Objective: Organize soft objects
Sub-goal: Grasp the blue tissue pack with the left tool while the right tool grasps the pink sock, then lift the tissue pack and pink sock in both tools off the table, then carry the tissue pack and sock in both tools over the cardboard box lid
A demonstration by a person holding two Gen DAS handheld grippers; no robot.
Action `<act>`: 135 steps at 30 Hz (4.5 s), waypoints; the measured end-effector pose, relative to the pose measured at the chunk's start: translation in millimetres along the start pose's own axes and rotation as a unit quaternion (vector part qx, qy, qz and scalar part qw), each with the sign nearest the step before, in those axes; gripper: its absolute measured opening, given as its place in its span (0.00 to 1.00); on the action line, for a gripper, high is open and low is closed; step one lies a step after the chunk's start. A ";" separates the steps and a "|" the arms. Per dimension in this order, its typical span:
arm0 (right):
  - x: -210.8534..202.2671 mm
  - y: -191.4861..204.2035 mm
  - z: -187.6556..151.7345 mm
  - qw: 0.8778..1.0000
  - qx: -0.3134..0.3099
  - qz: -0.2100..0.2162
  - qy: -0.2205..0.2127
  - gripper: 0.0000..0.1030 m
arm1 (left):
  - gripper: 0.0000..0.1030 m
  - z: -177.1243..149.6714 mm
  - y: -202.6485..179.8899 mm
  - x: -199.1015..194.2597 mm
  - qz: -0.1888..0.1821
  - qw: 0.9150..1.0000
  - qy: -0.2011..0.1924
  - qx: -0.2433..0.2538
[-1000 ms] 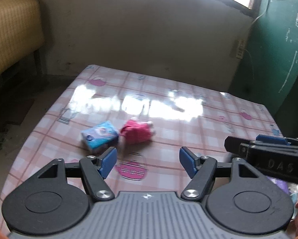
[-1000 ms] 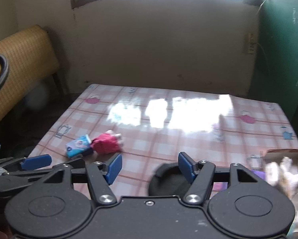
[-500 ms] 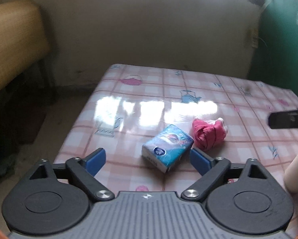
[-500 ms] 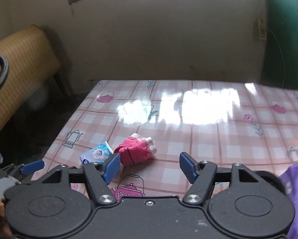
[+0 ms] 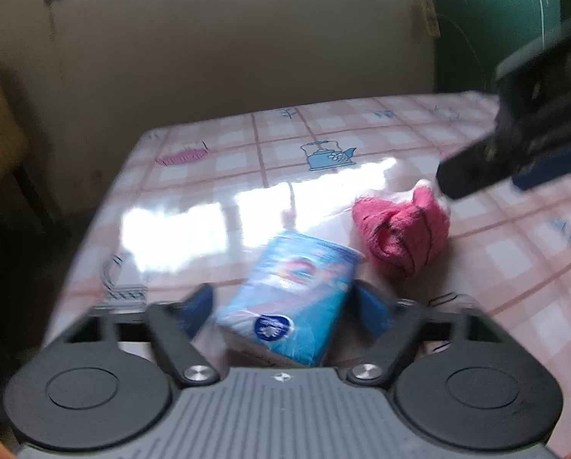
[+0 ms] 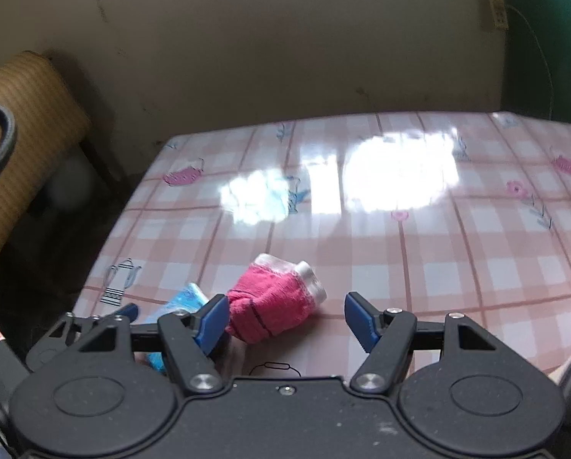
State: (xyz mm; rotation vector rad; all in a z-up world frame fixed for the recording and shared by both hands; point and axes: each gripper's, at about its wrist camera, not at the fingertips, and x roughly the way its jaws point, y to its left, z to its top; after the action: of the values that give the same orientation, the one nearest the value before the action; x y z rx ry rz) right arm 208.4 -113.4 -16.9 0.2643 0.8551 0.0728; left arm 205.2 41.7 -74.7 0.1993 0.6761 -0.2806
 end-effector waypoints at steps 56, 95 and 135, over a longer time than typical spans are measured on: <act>-194.1 -62.3 -80.1 0.993 -0.101 0.029 -0.051 0.26 | 0.51 11.3 -115.1 -185.4 0.077 0.984 0.019 -0.158; -213.8 -105.1 -63.9 0.992 -0.108 -0.001 -0.064 0.26 | 0.51 38.5 -173.3 -178.8 0.042 0.991 0.016 -0.124; -229.5 -155.7 -57.6 0.992 -0.094 -0.041 -0.068 0.26 | 0.52 55.8 -221.6 -172.7 0.000 0.996 0.009 -0.084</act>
State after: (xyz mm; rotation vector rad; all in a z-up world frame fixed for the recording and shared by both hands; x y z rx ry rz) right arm 7.9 -290.8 75.6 0.0553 0.7180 0.0574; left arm 38.7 -149.7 58.3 0.0409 0.7134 -0.2214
